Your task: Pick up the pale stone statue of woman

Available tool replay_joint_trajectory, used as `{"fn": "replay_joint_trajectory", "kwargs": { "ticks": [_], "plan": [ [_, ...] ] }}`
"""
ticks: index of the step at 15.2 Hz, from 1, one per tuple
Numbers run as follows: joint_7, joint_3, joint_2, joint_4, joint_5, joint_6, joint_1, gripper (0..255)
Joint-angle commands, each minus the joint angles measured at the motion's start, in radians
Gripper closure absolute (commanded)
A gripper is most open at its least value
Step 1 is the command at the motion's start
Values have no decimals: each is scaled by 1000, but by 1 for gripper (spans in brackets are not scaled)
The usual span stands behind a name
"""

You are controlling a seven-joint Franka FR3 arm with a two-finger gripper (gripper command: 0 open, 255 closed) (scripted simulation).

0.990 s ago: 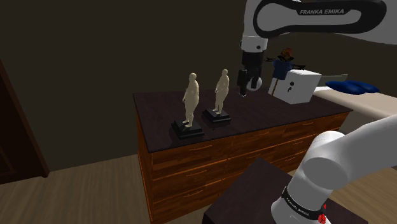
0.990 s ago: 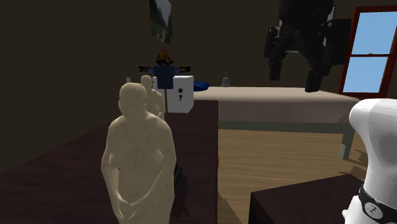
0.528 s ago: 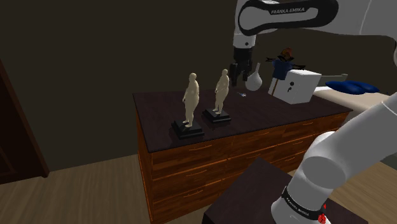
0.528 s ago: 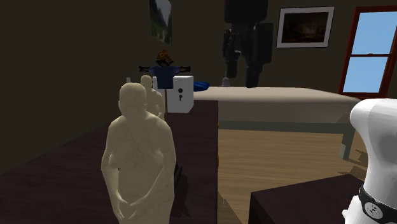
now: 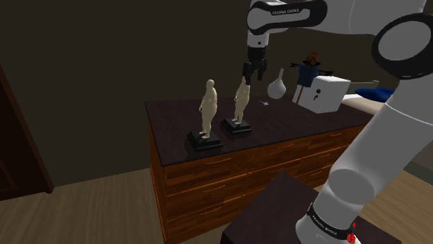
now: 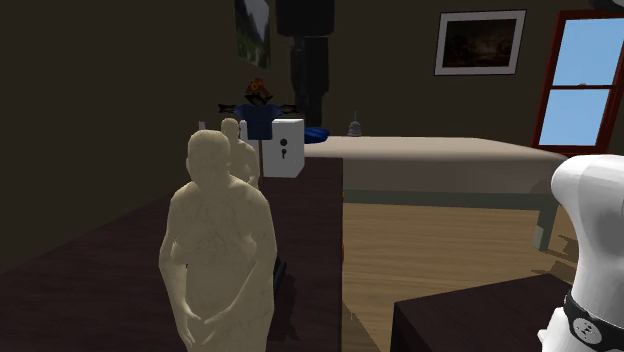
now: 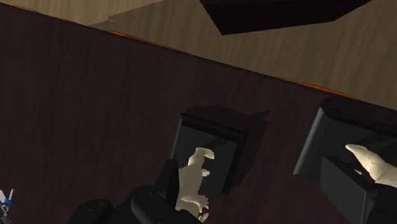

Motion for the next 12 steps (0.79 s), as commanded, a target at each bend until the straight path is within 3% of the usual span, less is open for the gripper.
{"fn": "replay_joint_trajectory", "kwargs": {
  "ticks": [1, 6, 11, 12],
  "plan": [
    [-20, -16, 72, 77, 7, 3, -11, 0],
    [-73, -50, 271, 331, 41, -35, -47, 0],
    [-123, -71, 498, 659, 89, -121, -99, 0],
    [-120, -71, 490, 634, 87, -103, -98, 0]
  ]
}}
